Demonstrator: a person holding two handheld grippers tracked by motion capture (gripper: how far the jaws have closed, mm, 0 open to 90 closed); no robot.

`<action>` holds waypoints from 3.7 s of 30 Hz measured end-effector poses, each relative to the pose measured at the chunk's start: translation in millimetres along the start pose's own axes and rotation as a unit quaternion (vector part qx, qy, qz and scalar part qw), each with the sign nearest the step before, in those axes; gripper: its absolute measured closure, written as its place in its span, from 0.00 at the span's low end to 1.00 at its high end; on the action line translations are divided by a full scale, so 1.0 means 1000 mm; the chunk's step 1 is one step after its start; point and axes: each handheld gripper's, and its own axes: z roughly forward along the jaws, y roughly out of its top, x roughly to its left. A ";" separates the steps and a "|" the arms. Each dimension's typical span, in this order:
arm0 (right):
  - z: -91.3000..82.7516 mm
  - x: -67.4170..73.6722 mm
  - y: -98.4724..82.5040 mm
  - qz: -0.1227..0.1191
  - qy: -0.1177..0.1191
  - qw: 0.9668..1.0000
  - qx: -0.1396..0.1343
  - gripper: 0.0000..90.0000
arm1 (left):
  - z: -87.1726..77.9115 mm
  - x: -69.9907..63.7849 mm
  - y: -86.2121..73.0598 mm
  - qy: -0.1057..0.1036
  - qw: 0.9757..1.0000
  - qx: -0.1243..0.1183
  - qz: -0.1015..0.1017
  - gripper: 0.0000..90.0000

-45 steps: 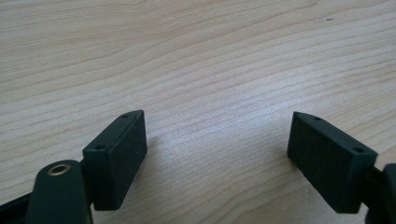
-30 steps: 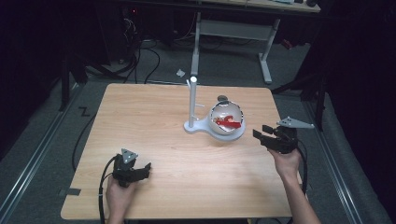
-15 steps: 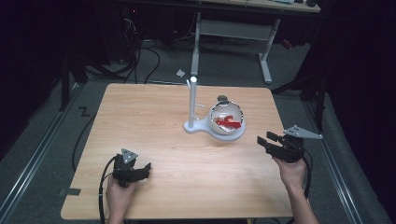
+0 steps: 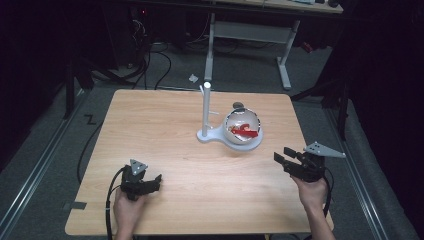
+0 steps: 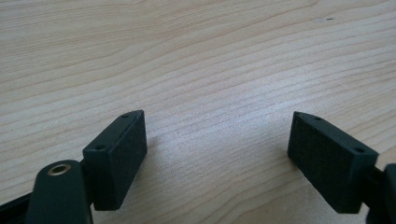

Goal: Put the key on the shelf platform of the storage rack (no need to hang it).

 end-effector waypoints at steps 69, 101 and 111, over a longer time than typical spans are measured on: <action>0.078 0.044 -0.055 -0.021 0.032 0.996 0.079 0.53 | 0.000 0.000 0.000 0.001 1.000 0.000 -0.001 0.22; 0.097 0.062 -0.069 -0.087 -0.009 0.989 0.123 0.42 | 0.000 0.000 0.000 0.001 1.000 -0.001 -0.002 0.22; 0.096 0.061 -0.069 -0.088 -0.009 0.989 0.122 0.42 | -0.001 -0.001 -0.001 0.001 1.000 0.000 -0.004 0.24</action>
